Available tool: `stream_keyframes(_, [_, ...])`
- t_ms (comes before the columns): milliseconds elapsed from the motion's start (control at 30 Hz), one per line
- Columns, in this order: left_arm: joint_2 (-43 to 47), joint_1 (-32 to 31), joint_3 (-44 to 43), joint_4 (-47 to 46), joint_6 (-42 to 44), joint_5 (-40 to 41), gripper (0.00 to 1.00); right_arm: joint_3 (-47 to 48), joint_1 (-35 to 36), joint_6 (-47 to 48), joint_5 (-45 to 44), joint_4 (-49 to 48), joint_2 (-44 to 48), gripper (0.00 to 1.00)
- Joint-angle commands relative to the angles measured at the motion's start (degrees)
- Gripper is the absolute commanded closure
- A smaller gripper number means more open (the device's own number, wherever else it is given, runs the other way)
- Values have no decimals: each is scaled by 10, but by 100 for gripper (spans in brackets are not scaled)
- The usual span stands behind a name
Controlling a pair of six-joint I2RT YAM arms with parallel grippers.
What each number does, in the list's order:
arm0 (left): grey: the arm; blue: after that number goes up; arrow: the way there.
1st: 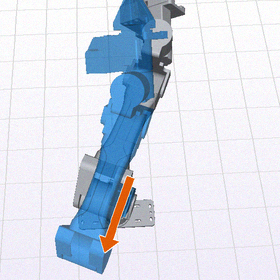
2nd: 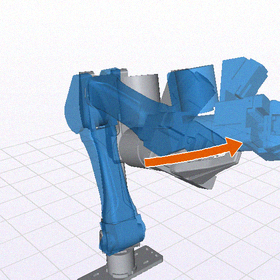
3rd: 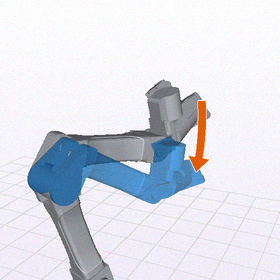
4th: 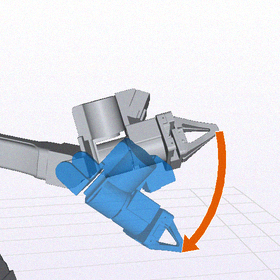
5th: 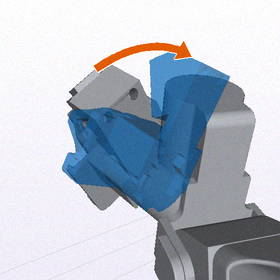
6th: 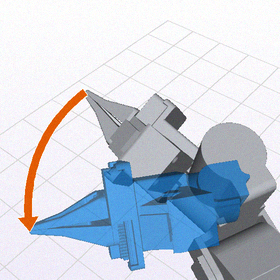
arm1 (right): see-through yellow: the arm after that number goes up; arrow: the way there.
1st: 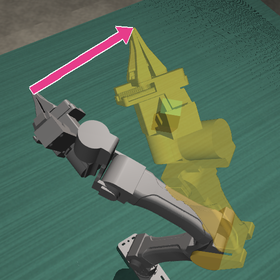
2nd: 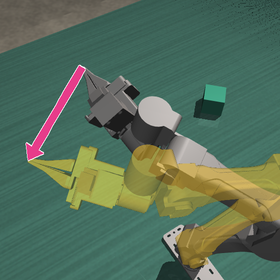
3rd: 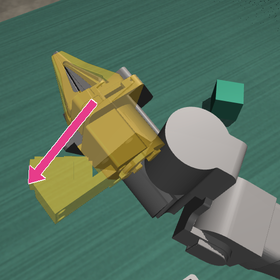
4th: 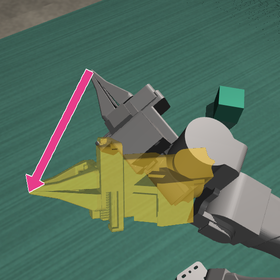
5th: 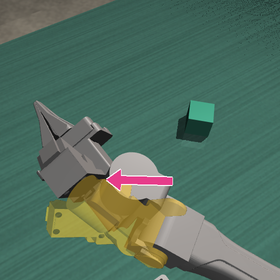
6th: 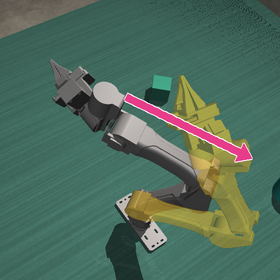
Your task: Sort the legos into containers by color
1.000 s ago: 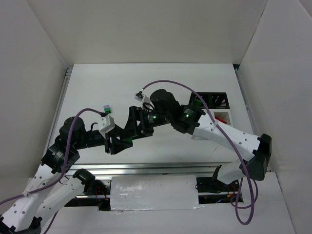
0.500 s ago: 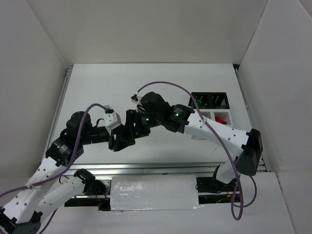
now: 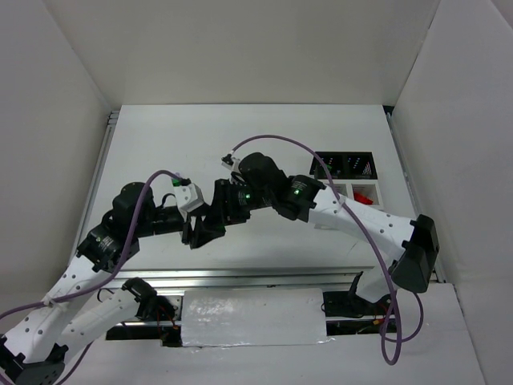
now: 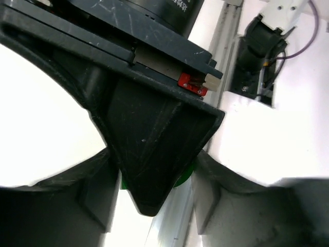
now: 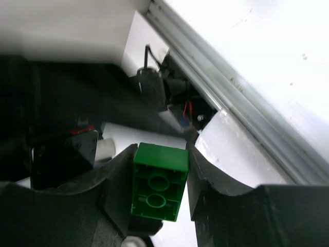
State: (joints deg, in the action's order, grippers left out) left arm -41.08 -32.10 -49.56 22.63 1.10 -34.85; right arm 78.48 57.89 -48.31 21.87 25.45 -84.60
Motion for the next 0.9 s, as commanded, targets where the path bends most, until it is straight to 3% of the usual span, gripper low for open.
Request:
stream_keyframes(0, [-3, 9, -8, -35, -7, 95, 3, -10, -1, 12, 56, -21, 44, 100])
stream_keyframes(167, [-8, 9, -12, -29, -38, 159, 0, -74, -70, -10, 73, -69, 65, 100])
stream_keyframes(300, [-2, 13, -9, -34, -64, 278, 0, -88, -96, -4, 55, -66, 79, 100])
stream_keyframes(467, [7, 43, -6, -46, -84, 283, 1, -98, -138, 27, 28, -55, 80, 100])
stream_keyframes(700, [4, 52, 3, -7, -108, 346, 0, -39, -249, 139, -424, 85, 80, 100])
stream_keyframes(733, [3, 52, 5, -1, -109, 384, 0, -30, -301, 145, -484, 92, 70, 100])
stream_keyframes(867, [-9, 51, 7, 24, -138, 486, 1, -3, -384, 162, -508, 119, 27, 100])
